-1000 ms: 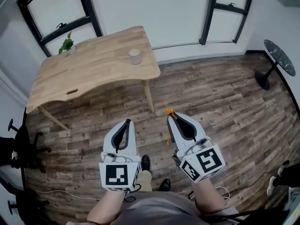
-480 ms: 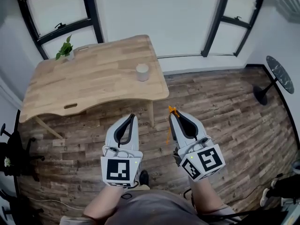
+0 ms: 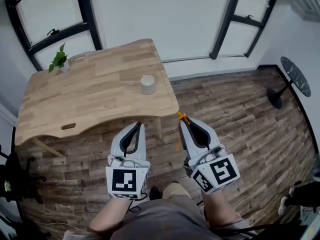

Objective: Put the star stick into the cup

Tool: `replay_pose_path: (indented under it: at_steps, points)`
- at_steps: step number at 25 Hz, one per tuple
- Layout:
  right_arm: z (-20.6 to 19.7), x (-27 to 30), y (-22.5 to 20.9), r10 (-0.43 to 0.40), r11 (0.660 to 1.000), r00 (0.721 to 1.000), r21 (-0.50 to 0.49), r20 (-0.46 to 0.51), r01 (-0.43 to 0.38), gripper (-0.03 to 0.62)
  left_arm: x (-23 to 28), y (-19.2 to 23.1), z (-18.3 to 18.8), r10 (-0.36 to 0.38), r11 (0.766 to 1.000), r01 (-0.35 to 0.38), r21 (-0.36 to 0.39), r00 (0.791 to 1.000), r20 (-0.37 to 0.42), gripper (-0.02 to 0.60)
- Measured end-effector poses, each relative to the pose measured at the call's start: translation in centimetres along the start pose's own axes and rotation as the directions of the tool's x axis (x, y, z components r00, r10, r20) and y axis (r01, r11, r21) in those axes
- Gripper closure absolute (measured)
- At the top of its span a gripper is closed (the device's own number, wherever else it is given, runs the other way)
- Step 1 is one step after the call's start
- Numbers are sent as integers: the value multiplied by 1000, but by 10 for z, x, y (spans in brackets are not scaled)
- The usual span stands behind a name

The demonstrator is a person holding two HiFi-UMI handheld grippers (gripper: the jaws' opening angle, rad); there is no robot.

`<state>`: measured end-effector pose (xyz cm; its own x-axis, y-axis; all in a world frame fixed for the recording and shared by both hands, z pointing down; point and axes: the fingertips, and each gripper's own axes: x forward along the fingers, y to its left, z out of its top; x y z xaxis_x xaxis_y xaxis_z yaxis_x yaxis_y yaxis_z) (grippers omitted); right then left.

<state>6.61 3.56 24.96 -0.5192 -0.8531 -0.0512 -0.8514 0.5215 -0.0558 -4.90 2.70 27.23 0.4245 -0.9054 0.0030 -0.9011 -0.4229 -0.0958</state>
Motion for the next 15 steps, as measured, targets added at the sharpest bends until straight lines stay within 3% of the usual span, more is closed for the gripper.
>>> replay_pose_path:
  at_steps: [8, 15]
  points:
    - [-24, 51, -63, 5, 999, 1000, 47, -28, -4, 548, 74, 5, -33, 2, 1000, -3, -13, 996, -91, 581]
    - [-21, 114, -113, 70, 994, 997, 81, -10, -69, 548, 145, 21, -30, 44, 999, -42, 17, 993, -108, 581]
